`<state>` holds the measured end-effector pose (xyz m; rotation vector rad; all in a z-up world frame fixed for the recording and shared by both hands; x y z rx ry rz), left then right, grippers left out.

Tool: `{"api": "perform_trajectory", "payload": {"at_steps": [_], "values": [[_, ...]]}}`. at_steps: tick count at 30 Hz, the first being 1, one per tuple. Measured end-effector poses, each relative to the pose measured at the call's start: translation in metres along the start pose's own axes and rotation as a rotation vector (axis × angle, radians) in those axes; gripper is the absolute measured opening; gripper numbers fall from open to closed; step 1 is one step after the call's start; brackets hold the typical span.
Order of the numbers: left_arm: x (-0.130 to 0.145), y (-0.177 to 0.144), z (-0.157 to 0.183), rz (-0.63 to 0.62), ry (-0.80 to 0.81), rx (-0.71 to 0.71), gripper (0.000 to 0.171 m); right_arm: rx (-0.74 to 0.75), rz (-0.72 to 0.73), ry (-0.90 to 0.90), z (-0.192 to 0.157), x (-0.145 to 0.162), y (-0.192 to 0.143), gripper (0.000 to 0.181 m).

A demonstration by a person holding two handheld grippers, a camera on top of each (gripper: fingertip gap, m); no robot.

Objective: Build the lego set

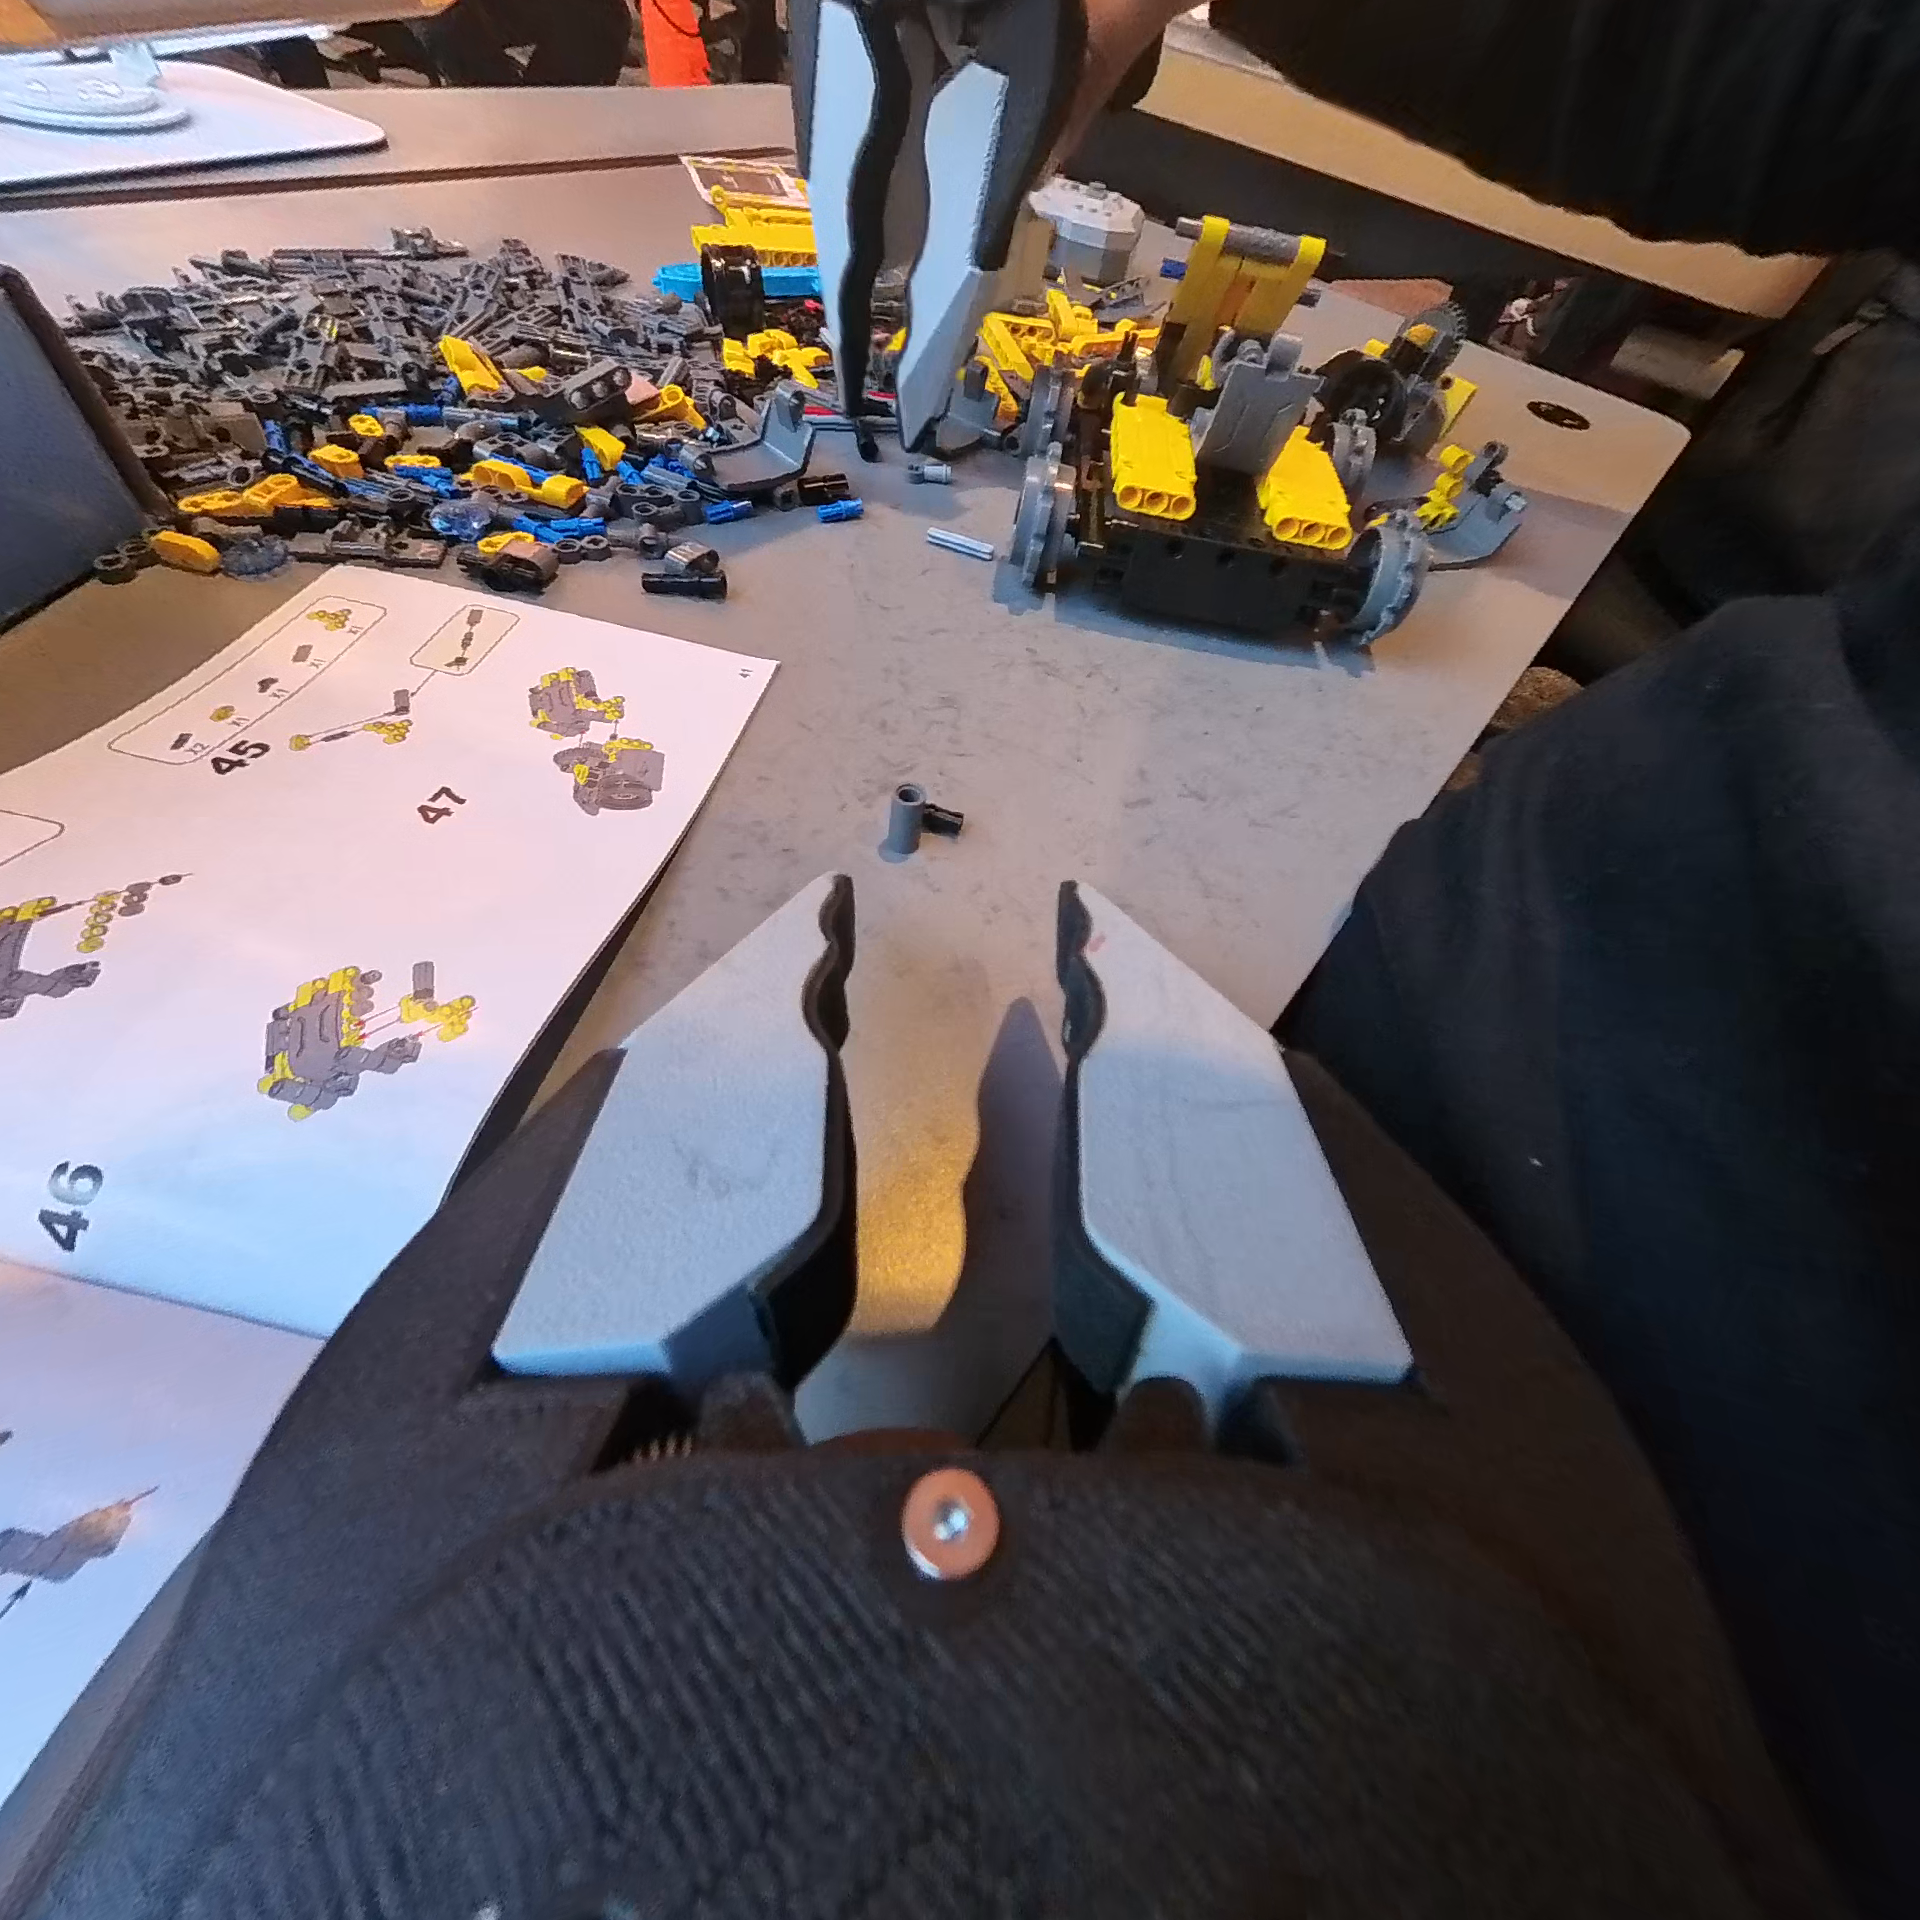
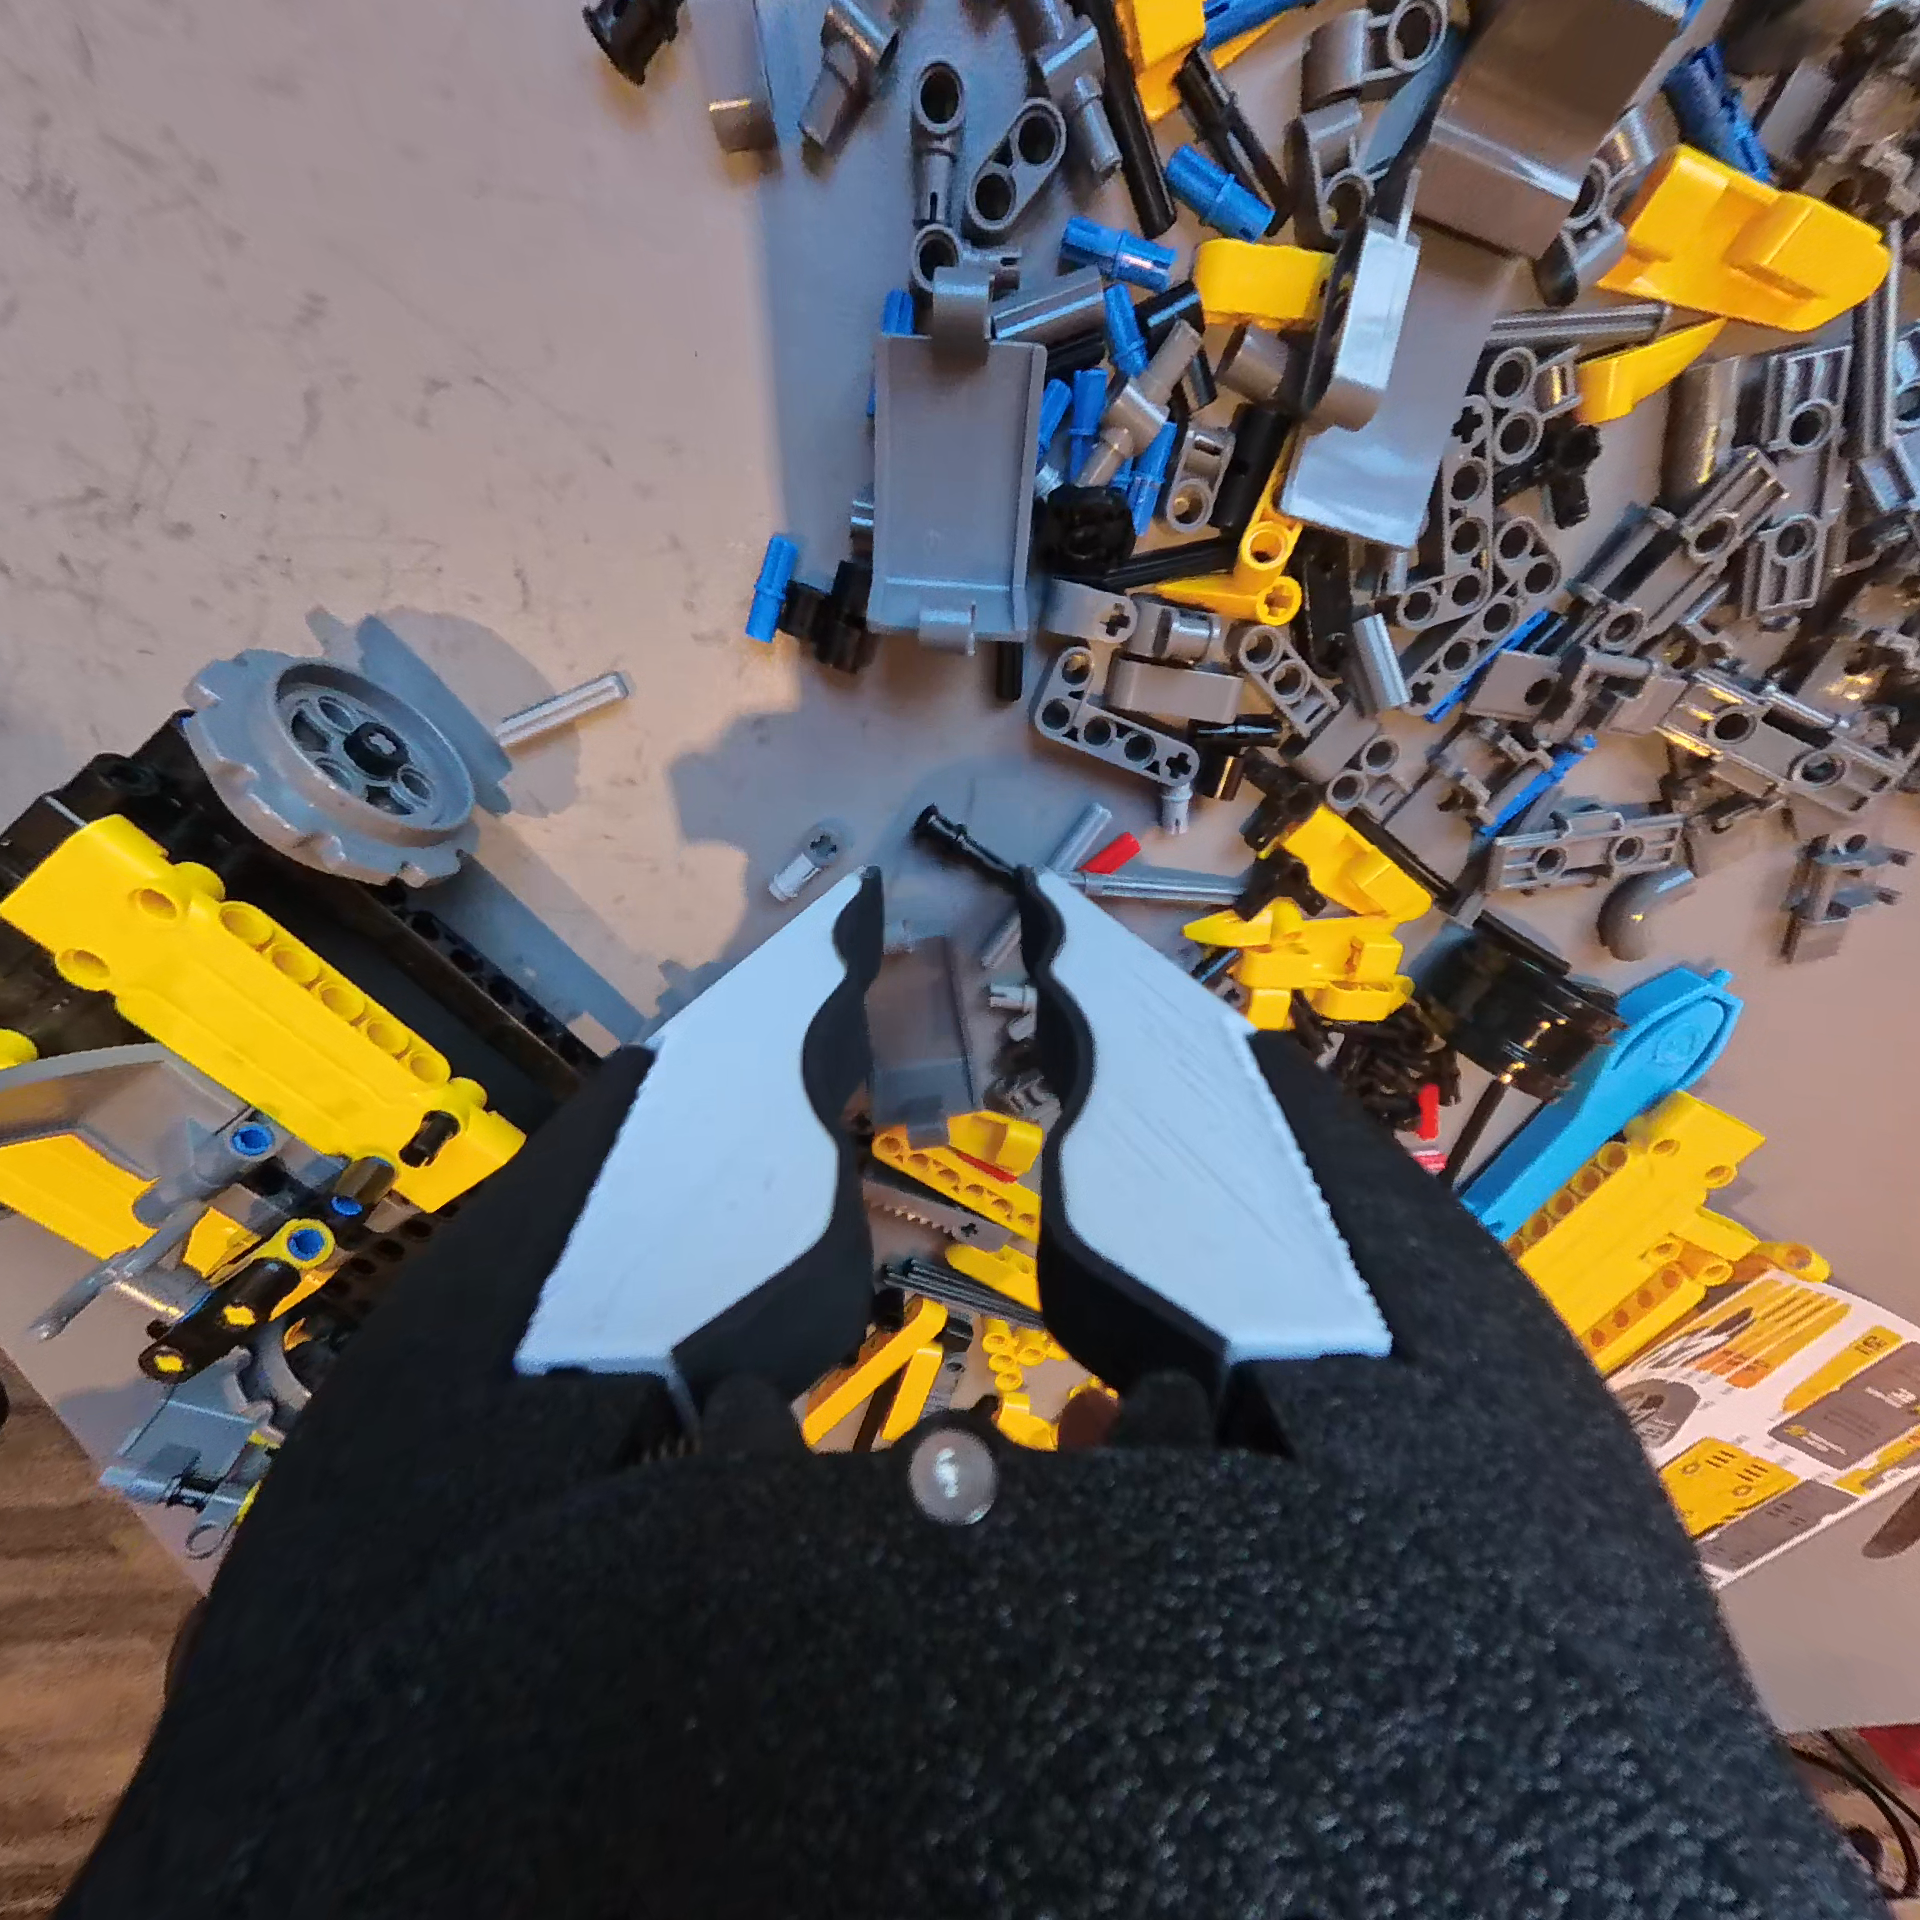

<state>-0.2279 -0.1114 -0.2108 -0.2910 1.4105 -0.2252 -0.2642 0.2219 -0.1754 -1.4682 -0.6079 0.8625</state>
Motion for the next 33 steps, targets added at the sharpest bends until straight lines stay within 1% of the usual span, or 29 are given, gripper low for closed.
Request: {"api": "perform_trajectory", "payload": {"at_steps": [4, 6, 10, 13, 15, 18, 20, 23, 28, 33], "values": [[0.000, 0.000, -0.001, 0.005, -0.009, 0.004, 0.038, 0.007, -0.016, -0.015, 0.002, -0.002, 0.005, 0.018], [0.000, 0.000, -0.001, 0.005, -0.009, 0.004, 0.038, -0.028, -0.018, -0.023, 0.001, -0.003, 0.006, 0.007], [0.000, 0.000, -0.001, 0.004, -0.008, 0.003, 0.038, -0.036, -0.010, -0.031, 0.001, -0.005, 0.004, 0.006], [0.000, 0.000, -0.001, 0.005, -0.009, 0.003, 0.038, -0.079, 0.063, -0.008, -0.005, -0.014, -0.007, 0.006], [0.000, 0.000, -0.001, 0.004, -0.009, 0.003, 0.038, -0.120, 0.139, -0.038, -0.019, -0.027, -0.018, 0.006], [0.000, 0.000, -0.001, 0.006, -0.011, 0.004, 0.037, -0.208, 0.260, -0.145, -0.051, -0.058, -0.026, 0.006], [0.000, 0.000, -0.001, 0.007, -0.011, 0.006, 0.037, -0.249, 0.282, -0.211, -0.072, -0.078, -0.022, 0.006], [0.000, -0.001, 0.000, 0.008, -0.004, 0.004, 0.037, -0.275, 0.250, -0.312, -0.097, -0.098, -0.006, 0.006], [0.001, -0.001, 0.001, 0.009, 0.005, 0.001, 0.037, -0.278, 0.180, -0.381, -0.114, -0.107, 0.019, 0.007], [0.001, -0.001, 0.000, 0.010, -0.003, 0.003, 0.037, -0.274, 0.200, -0.371, -0.114, -0.108, 0.015, 0.008]]}}
Point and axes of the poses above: each gripper's, where its closed fingertips meet, y out along the fingers, x out of its underside, z = x × y across the jaws, the point moved 10 cm from there along -y, back along the fingers, and after that the axes turned 2 degrees about z, right-handed, at the moved point
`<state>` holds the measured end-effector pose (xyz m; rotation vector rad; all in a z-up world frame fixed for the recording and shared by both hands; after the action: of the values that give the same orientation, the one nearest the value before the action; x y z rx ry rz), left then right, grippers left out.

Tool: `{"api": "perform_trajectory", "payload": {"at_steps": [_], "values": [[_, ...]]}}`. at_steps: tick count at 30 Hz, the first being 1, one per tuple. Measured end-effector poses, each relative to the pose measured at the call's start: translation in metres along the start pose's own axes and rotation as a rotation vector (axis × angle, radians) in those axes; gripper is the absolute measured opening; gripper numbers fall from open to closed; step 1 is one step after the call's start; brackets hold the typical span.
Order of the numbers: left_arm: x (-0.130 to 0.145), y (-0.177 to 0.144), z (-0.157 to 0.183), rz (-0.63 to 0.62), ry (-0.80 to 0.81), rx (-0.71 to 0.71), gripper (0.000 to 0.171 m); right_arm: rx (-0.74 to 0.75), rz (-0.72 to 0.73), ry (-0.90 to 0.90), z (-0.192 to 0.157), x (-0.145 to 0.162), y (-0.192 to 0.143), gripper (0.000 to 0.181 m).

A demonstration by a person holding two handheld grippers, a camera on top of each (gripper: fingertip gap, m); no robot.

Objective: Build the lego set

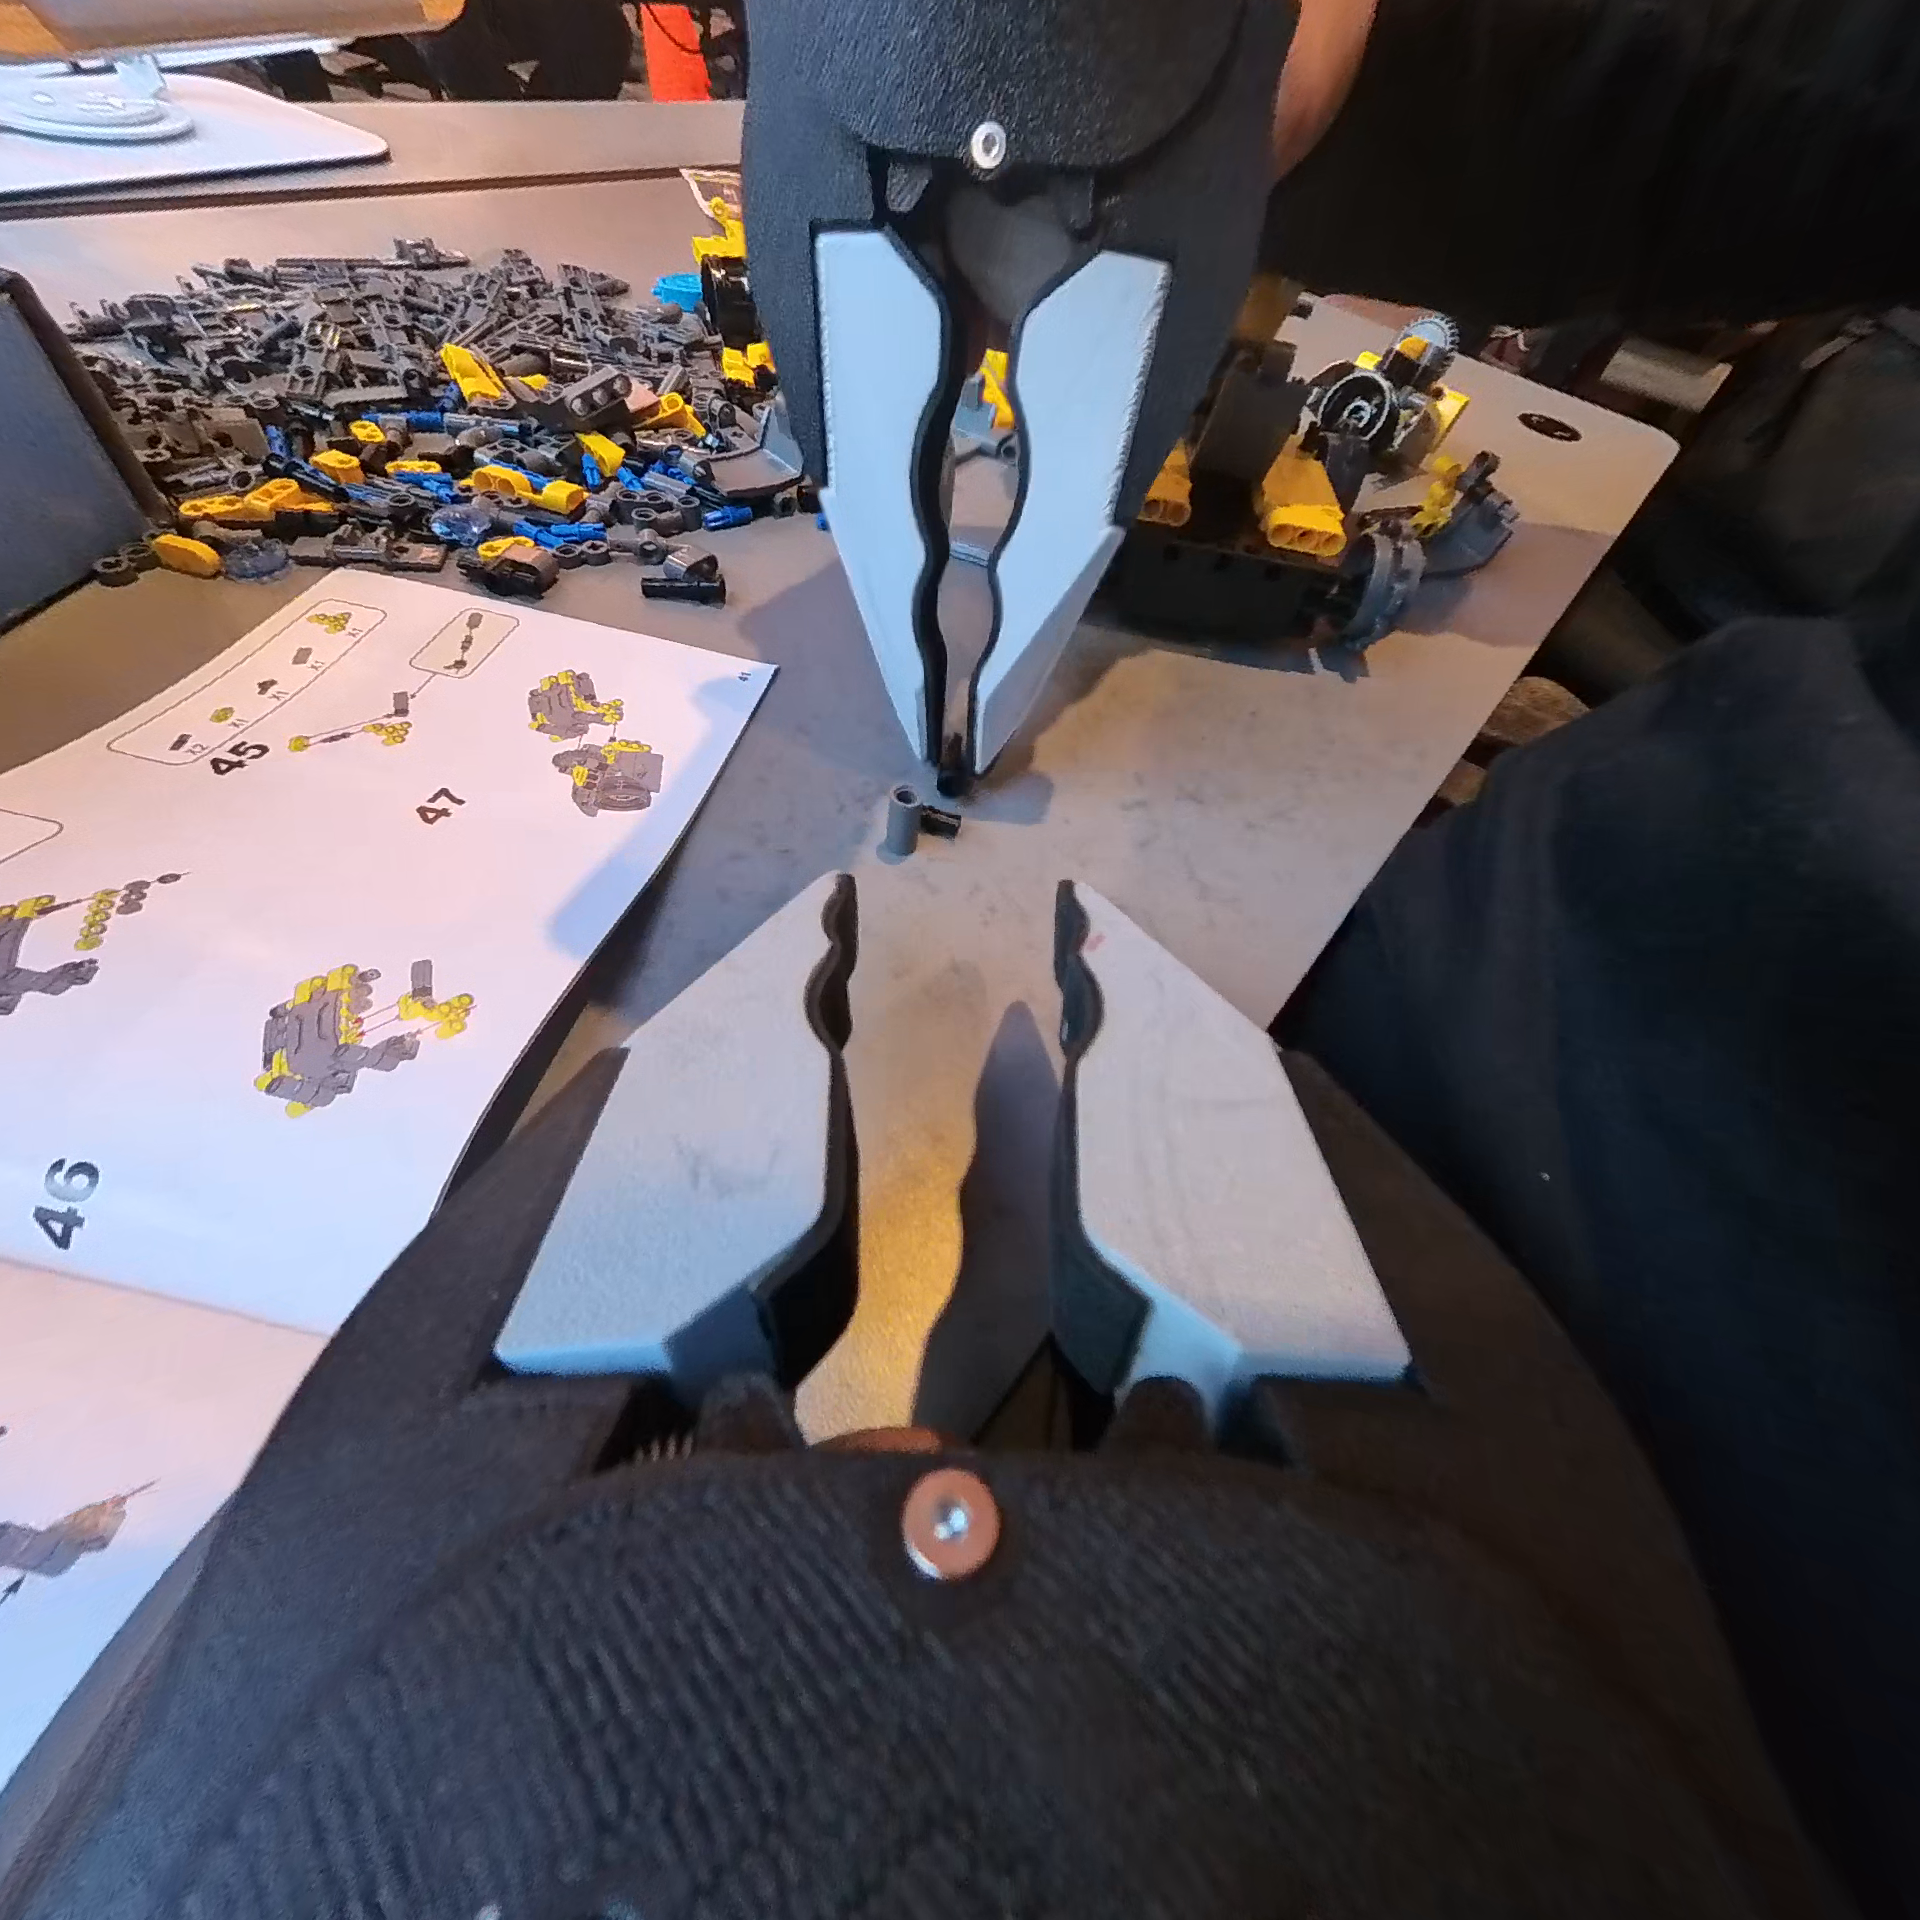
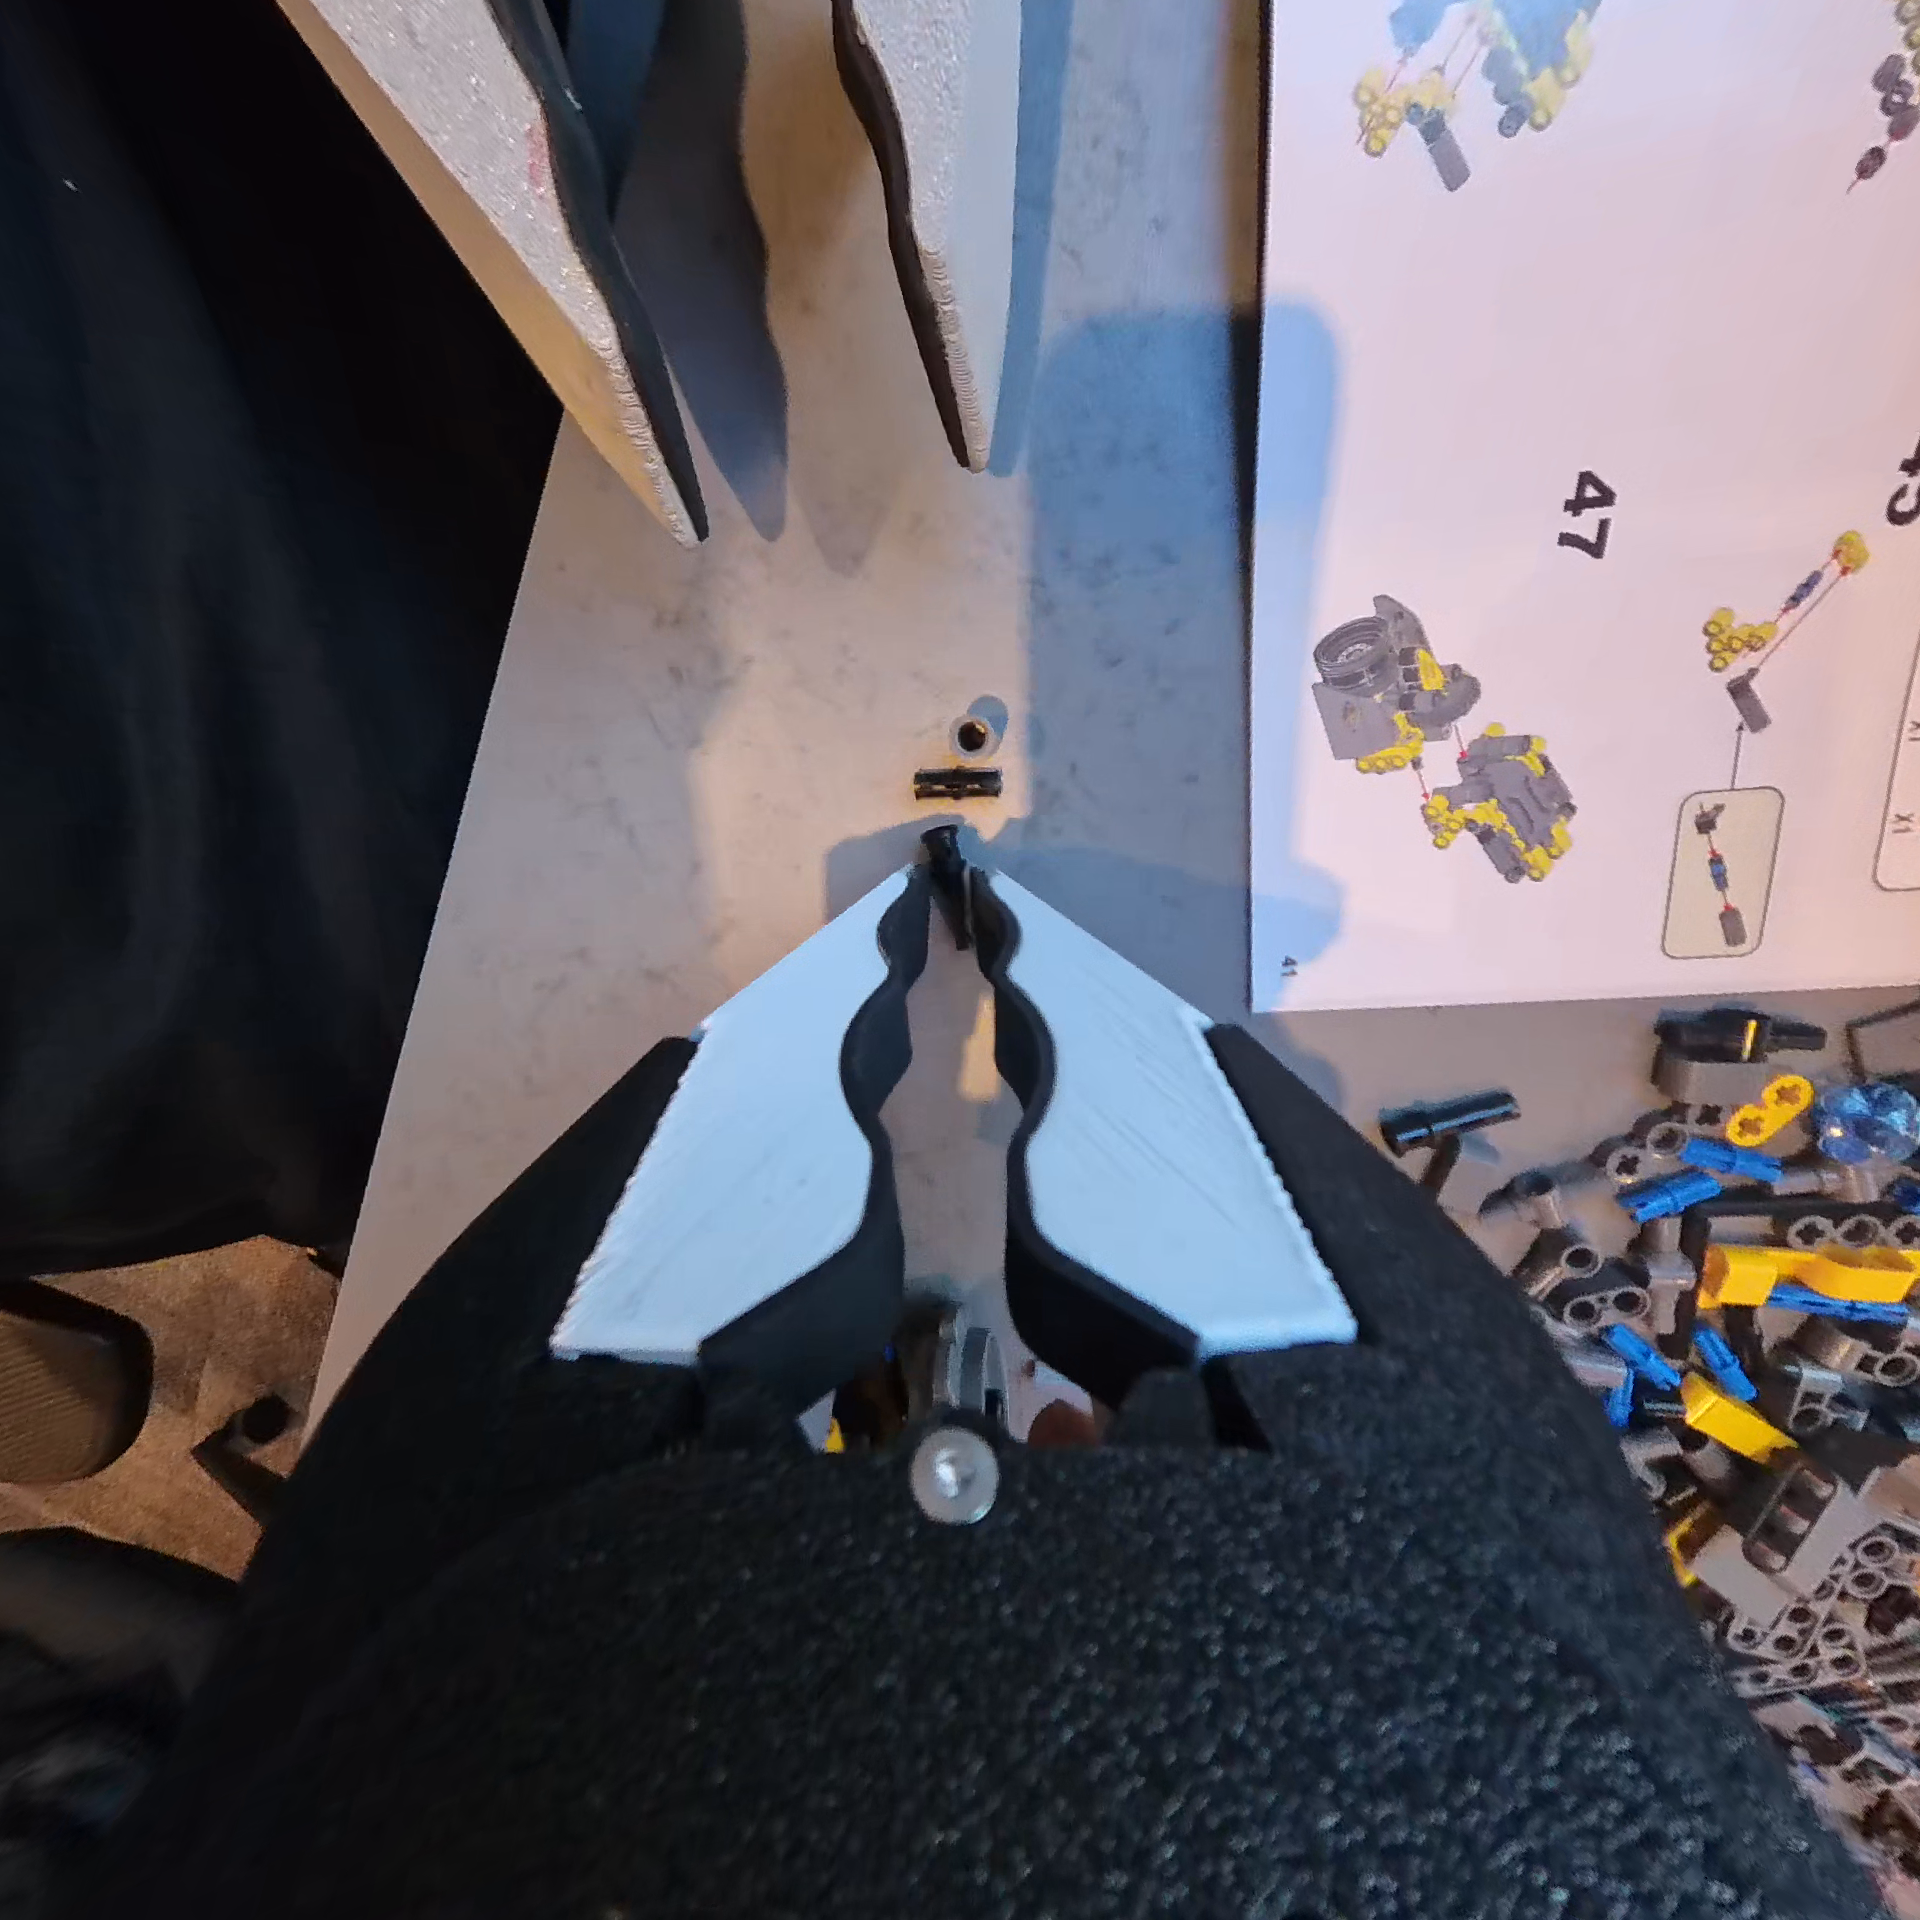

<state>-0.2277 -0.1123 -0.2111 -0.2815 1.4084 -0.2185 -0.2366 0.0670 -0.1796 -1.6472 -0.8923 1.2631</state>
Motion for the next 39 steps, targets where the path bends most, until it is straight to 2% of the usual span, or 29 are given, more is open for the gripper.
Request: {"api": "perform_trajectory", "payload": {"at_steps": [11, 17, 20, 29, 34, 39], "values": [[0.000, -0.001, 0.001, 0.004, 0.005, -0.002, 0.037, 0.024, 0.155, 0.088, 0.002, 0.011, -0.035, 0.013], [0.000, -0.001, 0.000, 0.005, 0.005, -0.003, 0.037, 0.126, 0.241, 0.173, 0.011, 0.030, -0.073, 0.011], [0.000, 0.000, 0.000, 0.005, 0.002, -0.003, 0.037, 0.226, 0.272, 0.253, 0.021, 0.044, -0.087, 0.000], [0.000, 0.000, 0.001, 0.003, 0.005, -0.005, 0.036, 0.406, 0.194, 0.515, 0.056, 0.096, -0.090, 0.000], [0.000, -0.001, 0.000, 0.006, 0.002, -0.004, 0.036, 0.541, 0.230, 0.657, 0.075, 0.119, -0.105, 0.001], [0.000, 0.000, 0.000, 0.007, -0.006, -0.003, 0.035, 0.512, 0.286, 0.719, 0.081, 0.127, -0.111, 0.005]]}}
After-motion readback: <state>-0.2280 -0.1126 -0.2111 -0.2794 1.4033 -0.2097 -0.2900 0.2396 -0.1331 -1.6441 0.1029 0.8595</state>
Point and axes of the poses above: each gripper's, where its closed fingertips meet, y out along the fingers, x out of its underside, z = x × y across the jaws, the point moved 10 cm from there along -y, back along the fingers, and after that the axes turned 2 degrees about z, right-handed, at the moved point
